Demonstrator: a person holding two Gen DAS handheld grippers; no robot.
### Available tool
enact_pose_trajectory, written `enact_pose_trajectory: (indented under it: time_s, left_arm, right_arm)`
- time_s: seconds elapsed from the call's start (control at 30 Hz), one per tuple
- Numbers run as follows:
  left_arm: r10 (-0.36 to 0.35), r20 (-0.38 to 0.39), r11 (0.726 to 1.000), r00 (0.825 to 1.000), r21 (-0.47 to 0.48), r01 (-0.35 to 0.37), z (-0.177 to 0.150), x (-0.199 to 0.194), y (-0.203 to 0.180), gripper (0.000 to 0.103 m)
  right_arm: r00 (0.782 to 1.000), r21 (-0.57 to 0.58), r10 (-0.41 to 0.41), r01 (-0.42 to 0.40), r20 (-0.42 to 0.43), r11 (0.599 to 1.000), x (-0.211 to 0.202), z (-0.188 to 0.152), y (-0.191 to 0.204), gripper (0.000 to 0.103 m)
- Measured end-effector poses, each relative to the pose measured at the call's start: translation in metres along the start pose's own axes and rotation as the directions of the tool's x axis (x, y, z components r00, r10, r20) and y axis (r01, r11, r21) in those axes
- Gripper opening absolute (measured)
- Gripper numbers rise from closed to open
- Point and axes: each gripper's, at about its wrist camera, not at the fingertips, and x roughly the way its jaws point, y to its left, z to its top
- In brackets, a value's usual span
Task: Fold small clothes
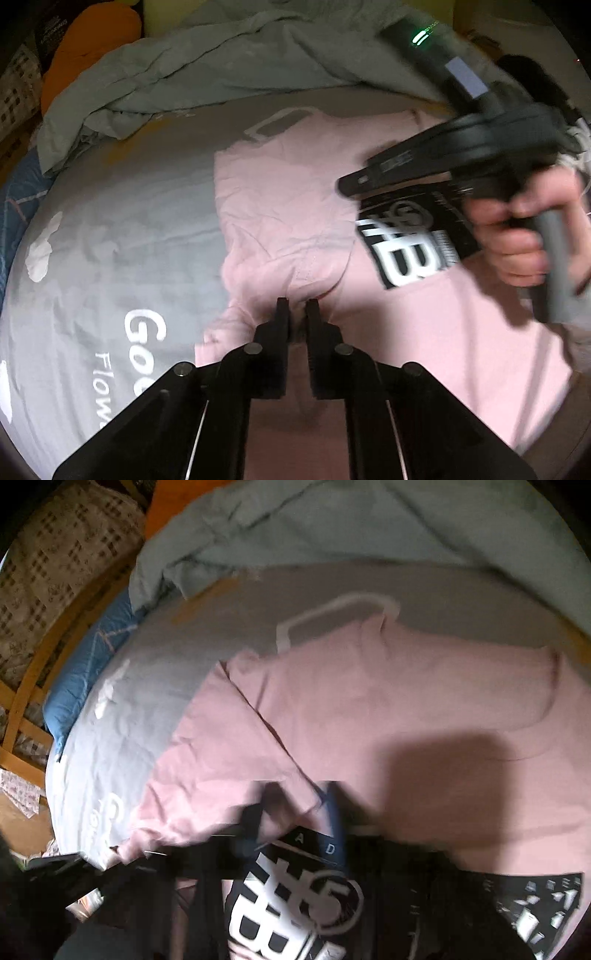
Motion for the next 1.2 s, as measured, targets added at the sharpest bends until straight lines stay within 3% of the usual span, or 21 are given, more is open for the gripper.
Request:
enact_pose_trajectory:
  time_s: [0.1,0.2,0.27,0.33,0.4,0.47,0.57,0.63,0.73,0.83,0.9,1.03,1.07,1.1,1.17,1.2]
  left_arm:
    - [-0.045,-0.055,0.998,0.998,-0.043,0.042,-0.003,0.002,0.003,0.007]
    - [-0.042,-0.107,0.998,0.993,-0.056,0.036,-0.008,0.015,0.006,0.01]
    - [-0.044,-0.101,0.998,0.994,-0.055,0.038,-0.009,0.014,0.005,0.011]
    - [-0.084,-0.083,0.995,0.993,-0.068,0.079,-0.007,0.009,0.006,0.021]
    - [-0.146,-0.046,0.986,0.988,-0.091,0.141,-0.005,0.0,0.009,0.04]
    - [-0.187,0.006,0.978,0.982,-0.099,0.186,-0.002,-0.013,0.012,0.049]
    - [-0.226,0.092,0.966,0.97,-0.108,0.235,0.005,-0.031,0.018,0.055]
    - [-0.23,0.156,0.959,0.961,-0.129,0.251,0.008,-0.04,0.024,0.06]
    - [-0.156,0.188,0.971,0.97,-0.153,0.186,0.013,-0.036,0.032,0.06]
    - [-0.039,0.129,0.98,0.991,-0.189,0.063,0.015,-0.014,0.04,0.06]
    - [0.018,0.08,0.976,0.997,-0.216,0.0,0.015,0.001,0.048,0.06]
    - [0.043,0.017,0.968,0.999,-0.249,-0.037,0.014,0.02,0.061,0.06]
    - [0.048,-0.003,0.965,0.999,-0.258,-0.047,0.013,0.024,0.063,0.06]
    - [0.047,-0.023,0.962,0.999,-0.27,-0.051,0.013,0.029,0.066,0.06]
    - [0.033,-0.038,0.956,0.999,-0.291,-0.043,0.01,0.034,0.072,0.062]
    - [0.04,-0.041,0.956,0.998,-0.29,-0.05,0.01,0.035,0.072,0.062]
  right_arm:
    - [0.999,0.006,-0.012,0.012,0.032,1.0,0.003,-0.001,-0.002,0.001]
    - [0.999,0.006,-0.014,0.014,0.034,1.0,0.003,-0.002,-0.002,0.001]
    - [0.999,-0.001,-0.027,0.027,0.044,1.0,0.002,-0.003,0.0,0.001]
    - [0.996,-0.015,-0.053,0.054,0.076,0.998,-0.001,-0.003,0.003,0.001]
    - [0.987,-0.025,-0.101,0.105,0.126,0.994,-0.01,-0.005,0.005,0.001]
    - [0.984,-0.037,-0.104,0.11,0.143,0.993,-0.027,-0.012,0.004,0.005]
    - [0.976,-0.044,-0.104,0.114,0.191,0.992,-0.07,-0.03,-0.007,0.011]
    - [0.963,-0.028,-0.127,0.138,0.239,0.99,-0.111,-0.048,-0.024,0.03]
    - [0.928,0.033,-0.185,0.185,0.323,0.982,-0.169,-0.071,-0.054,0.047]
    - [0.867,0.15,-0.291,0.251,0.406,0.956,-0.231,-0.1,-0.1,0.052]
    - [0.843,0.221,-0.336,0.264,0.421,0.939,-0.254,-0.118,-0.128,0.061]
    - [0.782,0.411,-0.482,0.318,0.396,0.854,-0.278,-0.15,-0.202,0.063]
    - [0.777,0.444,-0.497,0.315,0.386,0.839,-0.279,-0.153,-0.214,0.063]
    - [0.787,0.489,-0.504,0.302,0.357,0.818,-0.279,-0.156,-0.233,0.063]
    - [0.829,0.539,-0.463,0.245,0.315,0.806,-0.274,-0.156,-0.266,0.063]
    - [0.836,0.555,-0.456,0.233,0.306,0.799,-0.271,-0.157,-0.277,0.063]
